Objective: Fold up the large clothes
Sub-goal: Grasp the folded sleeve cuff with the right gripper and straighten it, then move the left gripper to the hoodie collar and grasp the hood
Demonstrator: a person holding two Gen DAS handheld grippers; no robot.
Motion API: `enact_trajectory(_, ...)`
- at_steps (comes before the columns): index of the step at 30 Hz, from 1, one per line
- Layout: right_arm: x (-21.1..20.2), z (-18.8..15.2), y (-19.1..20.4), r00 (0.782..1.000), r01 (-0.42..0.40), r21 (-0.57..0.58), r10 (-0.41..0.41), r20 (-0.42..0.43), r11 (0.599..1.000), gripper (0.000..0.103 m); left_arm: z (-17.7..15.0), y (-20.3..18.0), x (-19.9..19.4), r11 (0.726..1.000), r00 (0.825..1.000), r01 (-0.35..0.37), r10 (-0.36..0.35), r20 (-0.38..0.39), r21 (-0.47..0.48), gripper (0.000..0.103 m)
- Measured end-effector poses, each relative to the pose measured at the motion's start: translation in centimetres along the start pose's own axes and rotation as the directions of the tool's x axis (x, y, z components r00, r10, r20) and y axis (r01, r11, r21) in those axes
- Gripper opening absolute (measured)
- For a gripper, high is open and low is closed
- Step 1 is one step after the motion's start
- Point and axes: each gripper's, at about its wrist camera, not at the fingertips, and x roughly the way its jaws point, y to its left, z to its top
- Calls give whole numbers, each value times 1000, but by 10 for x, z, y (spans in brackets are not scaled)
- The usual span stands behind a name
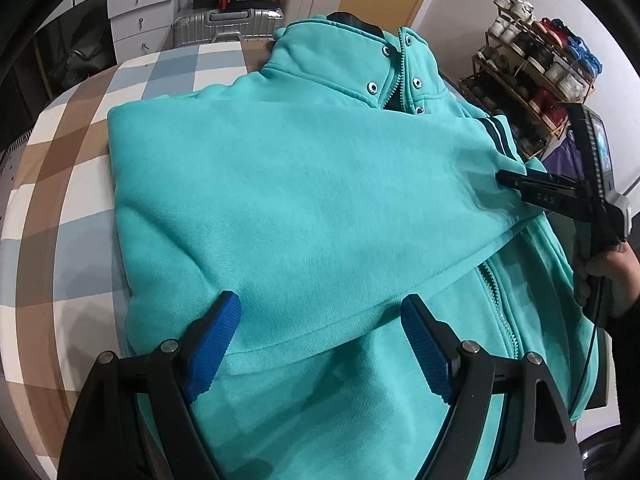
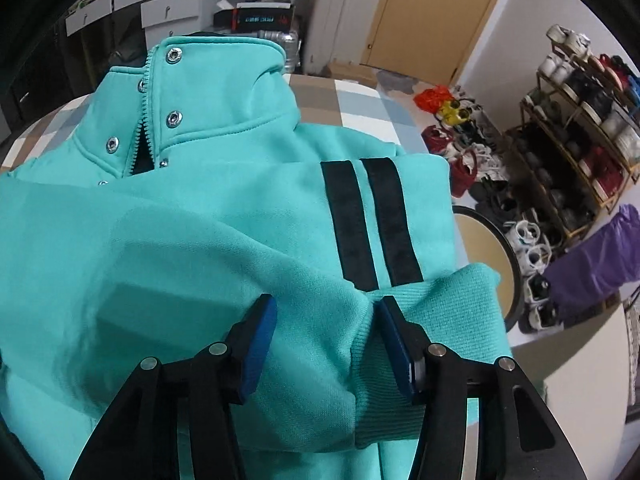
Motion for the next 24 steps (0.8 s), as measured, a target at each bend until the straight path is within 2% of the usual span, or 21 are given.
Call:
enact_trajectory(3,-29,-10,-13,994,-76,73,70,85,994,53,0,2,0,1000,1000,10,-10,0,-13,78)
enact_trajectory(7,-74,-30,-12,968,-224,162,199,154,961,55,0,1,-3,999,1000,7,-7,9,-34,78)
enact_trajectory(9,-97,-43,-7,948,-284,170,251,193,944,58,0,2,-8,997,999,36,-36,-7,-68,78)
enact_trajectory(11,-127,-63,2,922,-346,175,300,244,922,68,1,5,-16,989,995,97,-99,-11,-110,78)
enact_trajectory(12,-137,-71,6,910,-370,179,318,265,911,70,1,8,-23,983,992,123,-124,2,-138,78)
enact_trajectory(15,-172,-100,18,850,-471,203,381,364,858,74,-3,11,-48,964,984,179,-171,58,-195,78)
enact_trajectory(17,-196,-122,28,814,-499,198,377,443,844,87,-10,6,-69,967,985,157,-137,108,-201,78)
enact_trajectory(20,-213,-154,40,778,-499,183,346,524,847,97,-26,-14,-94,981,984,112,-87,158,-160,79)
enact_trajectory(22,-212,-170,45,774,-477,179,315,549,861,100,-43,-32,-109,991,983,56,-34,181,-118,79)
enact_trajectory(24,-201,-186,49,786,-435,183,272,556,882,101,-57,-42,-120,996,978,7,12,206,-89,79)
